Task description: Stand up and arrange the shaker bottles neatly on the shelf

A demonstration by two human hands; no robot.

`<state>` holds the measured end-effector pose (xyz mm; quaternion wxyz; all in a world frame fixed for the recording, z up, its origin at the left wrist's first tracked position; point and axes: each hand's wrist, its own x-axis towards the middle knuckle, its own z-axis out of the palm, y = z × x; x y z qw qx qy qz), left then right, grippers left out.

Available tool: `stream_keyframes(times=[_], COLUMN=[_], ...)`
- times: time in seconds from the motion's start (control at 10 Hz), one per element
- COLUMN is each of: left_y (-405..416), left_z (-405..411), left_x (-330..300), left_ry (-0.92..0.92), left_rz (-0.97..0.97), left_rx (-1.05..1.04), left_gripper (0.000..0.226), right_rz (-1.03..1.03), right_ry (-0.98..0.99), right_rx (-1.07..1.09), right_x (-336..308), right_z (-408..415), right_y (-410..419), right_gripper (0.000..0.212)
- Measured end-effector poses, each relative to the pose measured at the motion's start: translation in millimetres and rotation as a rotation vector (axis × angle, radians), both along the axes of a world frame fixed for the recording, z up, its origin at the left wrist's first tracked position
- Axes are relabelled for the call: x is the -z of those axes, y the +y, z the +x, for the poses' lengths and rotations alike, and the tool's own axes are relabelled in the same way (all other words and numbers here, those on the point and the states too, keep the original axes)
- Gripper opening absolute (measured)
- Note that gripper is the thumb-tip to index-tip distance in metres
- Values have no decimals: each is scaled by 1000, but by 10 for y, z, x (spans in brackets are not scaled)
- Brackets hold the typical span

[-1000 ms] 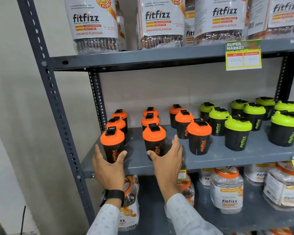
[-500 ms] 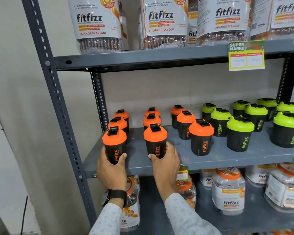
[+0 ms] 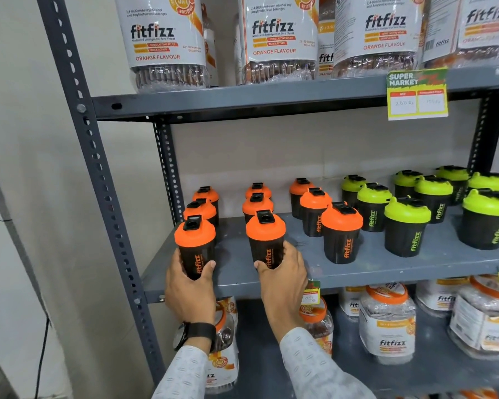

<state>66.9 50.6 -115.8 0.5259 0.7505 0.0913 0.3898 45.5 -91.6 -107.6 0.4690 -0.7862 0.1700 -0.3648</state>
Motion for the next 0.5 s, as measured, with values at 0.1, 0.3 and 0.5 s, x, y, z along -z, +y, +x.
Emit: stream_keyframes(times=[0.1,0.3,0.5], left_y=[8,15,35], left_z=[0,3,-28], left_x=[2,3,39], left_ry=[7,2,34], left_rz=[2,11,3], left_rx=[-1,0,-24], left_gripper=[77,77,103], right_rz=[-6,-22,8], right_ry=[9,26,33], right_rx=[3,-4,-13], right_x=[-1,12,-62], right_z=[-10,-8,-127], right_y=[0,3,-45], right_gripper=[69,72,91])
